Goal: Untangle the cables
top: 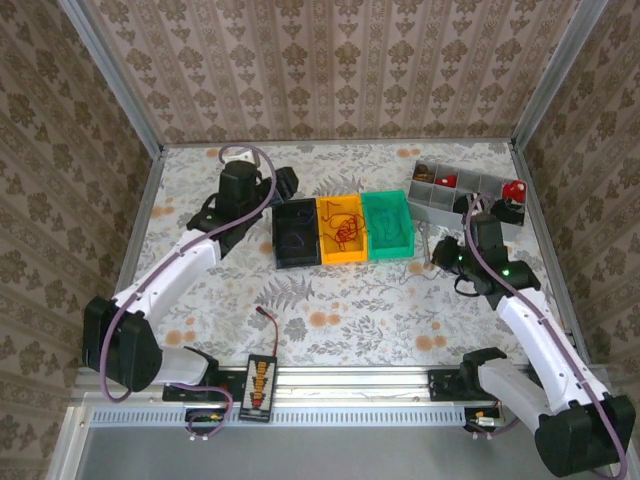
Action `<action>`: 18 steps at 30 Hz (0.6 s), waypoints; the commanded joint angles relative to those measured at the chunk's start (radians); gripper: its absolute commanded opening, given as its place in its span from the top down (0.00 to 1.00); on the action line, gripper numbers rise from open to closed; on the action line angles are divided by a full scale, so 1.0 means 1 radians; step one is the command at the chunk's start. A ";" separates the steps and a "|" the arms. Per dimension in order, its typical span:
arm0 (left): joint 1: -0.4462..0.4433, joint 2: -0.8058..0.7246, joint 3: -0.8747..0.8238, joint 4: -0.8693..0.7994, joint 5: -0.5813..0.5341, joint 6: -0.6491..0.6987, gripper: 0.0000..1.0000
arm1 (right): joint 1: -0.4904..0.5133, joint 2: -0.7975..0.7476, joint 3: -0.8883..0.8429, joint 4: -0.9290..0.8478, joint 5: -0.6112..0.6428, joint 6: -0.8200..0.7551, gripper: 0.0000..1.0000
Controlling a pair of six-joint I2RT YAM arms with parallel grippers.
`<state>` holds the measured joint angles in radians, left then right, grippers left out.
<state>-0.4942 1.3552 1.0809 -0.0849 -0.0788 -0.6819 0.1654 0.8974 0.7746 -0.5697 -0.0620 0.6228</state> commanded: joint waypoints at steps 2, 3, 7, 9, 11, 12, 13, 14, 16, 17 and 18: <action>0.010 -0.050 -0.074 -0.034 -0.014 -0.079 0.13 | 0.107 0.021 0.127 0.002 -0.056 -0.039 1.00; 0.020 -0.072 -0.100 -0.039 -0.030 -0.103 0.13 | 0.154 0.043 0.165 0.003 -0.048 -0.045 1.00; 0.078 -0.167 -0.180 -0.119 -0.099 -0.156 0.14 | 0.322 0.173 0.286 0.028 -0.036 -0.060 1.00; 0.106 -0.218 -0.205 -0.215 -0.150 -0.177 0.14 | 0.390 0.277 0.349 0.076 -0.025 -0.073 1.00; 0.130 -0.268 -0.232 -0.294 -0.189 -0.184 0.14 | 0.439 0.383 0.414 0.089 -0.011 -0.101 1.00; 0.145 -0.299 -0.248 -0.326 -0.198 -0.188 0.14 | 0.454 0.444 0.452 0.092 -0.012 -0.113 1.00; 0.159 -0.327 -0.262 -0.349 -0.203 -0.189 0.14 | 0.462 0.501 0.486 0.091 -0.015 -0.124 1.00; 0.172 -0.364 -0.282 -0.372 -0.204 -0.192 0.14 | 0.468 0.572 0.534 0.079 -0.007 -0.131 1.00; 0.194 -0.438 -0.315 -0.397 -0.205 -0.193 0.14 | 0.477 0.682 0.623 0.058 0.003 -0.163 1.00; 0.205 -0.475 -0.331 -0.408 -0.206 -0.191 0.14 | 0.481 0.736 0.669 0.048 0.012 -0.180 1.00; 0.215 -0.507 -0.340 -0.423 -0.205 -0.189 0.14 | 0.483 0.788 0.716 0.038 0.019 -0.191 1.00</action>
<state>-0.3008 0.9180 0.7670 -0.4145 -0.2474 -0.8463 0.6403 1.5997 1.3914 -0.4999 -0.0788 0.4965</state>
